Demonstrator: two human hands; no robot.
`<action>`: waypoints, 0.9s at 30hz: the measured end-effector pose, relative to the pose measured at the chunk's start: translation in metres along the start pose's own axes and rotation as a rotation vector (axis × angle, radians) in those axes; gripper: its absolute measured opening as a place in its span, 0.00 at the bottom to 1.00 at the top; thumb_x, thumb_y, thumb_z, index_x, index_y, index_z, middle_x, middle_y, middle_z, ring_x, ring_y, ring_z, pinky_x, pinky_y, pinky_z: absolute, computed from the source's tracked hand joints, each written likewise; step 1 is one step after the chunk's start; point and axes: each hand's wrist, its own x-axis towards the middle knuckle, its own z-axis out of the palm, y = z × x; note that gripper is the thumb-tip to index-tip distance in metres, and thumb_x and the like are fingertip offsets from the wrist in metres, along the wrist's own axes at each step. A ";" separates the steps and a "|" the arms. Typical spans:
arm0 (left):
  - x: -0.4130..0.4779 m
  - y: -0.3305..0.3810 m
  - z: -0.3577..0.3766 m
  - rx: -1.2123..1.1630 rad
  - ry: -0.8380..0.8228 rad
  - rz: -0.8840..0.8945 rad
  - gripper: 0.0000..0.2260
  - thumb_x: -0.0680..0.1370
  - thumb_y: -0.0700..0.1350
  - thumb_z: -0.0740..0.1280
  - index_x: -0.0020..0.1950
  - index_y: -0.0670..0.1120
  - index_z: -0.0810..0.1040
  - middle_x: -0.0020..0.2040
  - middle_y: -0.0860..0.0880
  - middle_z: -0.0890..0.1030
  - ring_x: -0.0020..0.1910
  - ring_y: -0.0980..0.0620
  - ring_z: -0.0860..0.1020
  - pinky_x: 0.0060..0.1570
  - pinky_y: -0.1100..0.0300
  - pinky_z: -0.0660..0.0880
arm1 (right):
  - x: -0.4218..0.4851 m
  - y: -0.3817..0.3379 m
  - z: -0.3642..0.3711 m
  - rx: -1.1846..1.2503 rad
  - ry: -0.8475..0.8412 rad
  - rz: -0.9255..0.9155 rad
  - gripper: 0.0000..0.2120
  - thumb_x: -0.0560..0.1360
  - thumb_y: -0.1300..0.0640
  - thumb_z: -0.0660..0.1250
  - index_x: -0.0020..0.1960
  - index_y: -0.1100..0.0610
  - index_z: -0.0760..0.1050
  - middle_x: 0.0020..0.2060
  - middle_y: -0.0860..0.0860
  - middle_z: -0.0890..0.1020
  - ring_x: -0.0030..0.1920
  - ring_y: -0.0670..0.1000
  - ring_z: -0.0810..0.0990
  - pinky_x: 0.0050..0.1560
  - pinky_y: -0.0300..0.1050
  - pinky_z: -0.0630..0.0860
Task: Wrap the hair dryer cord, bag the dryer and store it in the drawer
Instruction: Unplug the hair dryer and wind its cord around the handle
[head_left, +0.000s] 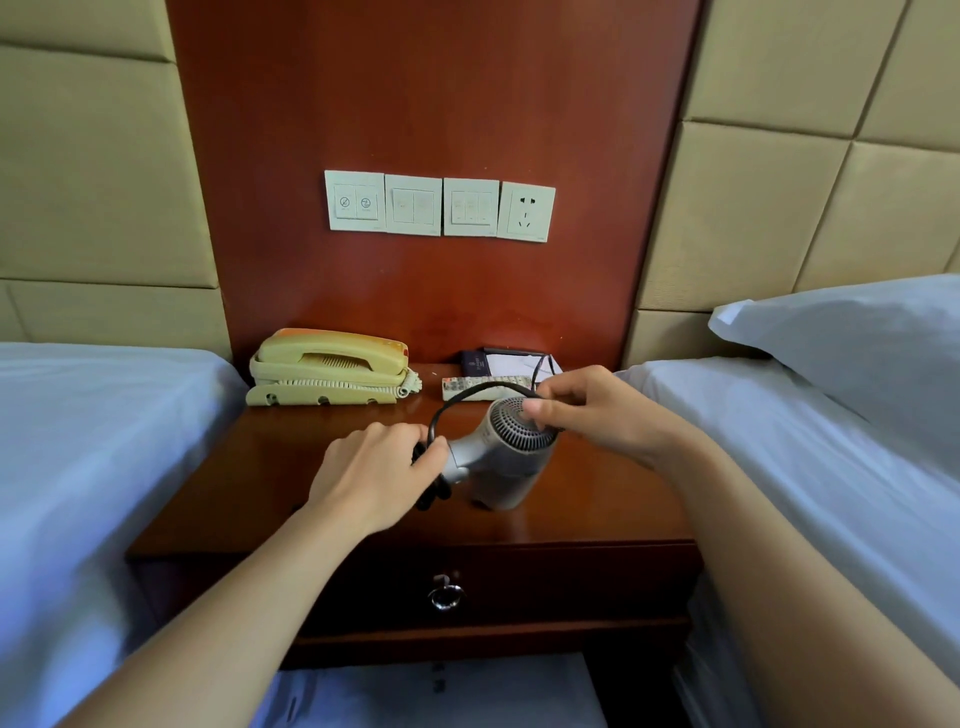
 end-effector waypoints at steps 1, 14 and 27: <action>0.000 -0.001 -0.001 -0.033 -0.018 -0.004 0.15 0.79 0.57 0.53 0.38 0.53 0.71 0.31 0.51 0.75 0.37 0.45 0.77 0.37 0.55 0.70 | -0.001 0.001 -0.001 0.040 0.004 0.002 0.15 0.76 0.58 0.65 0.32 0.60 0.74 0.26 0.44 0.75 0.31 0.41 0.71 0.35 0.34 0.66; 0.008 0.007 -0.012 -0.927 -0.113 0.128 0.20 0.75 0.48 0.56 0.28 0.36 0.69 0.22 0.44 0.70 0.21 0.50 0.69 0.26 0.60 0.65 | -0.007 0.020 -0.004 0.176 0.181 0.086 0.20 0.72 0.66 0.66 0.23 0.54 0.71 0.23 0.48 0.67 0.27 0.44 0.62 0.28 0.39 0.57; 0.019 0.000 -0.006 -1.306 0.056 -0.576 0.20 0.81 0.48 0.52 0.40 0.36 0.75 0.25 0.39 0.75 0.18 0.47 0.70 0.21 0.61 0.69 | -0.010 0.002 0.037 -0.415 -0.111 0.031 0.11 0.79 0.54 0.59 0.50 0.55 0.80 0.42 0.51 0.83 0.43 0.51 0.78 0.49 0.45 0.73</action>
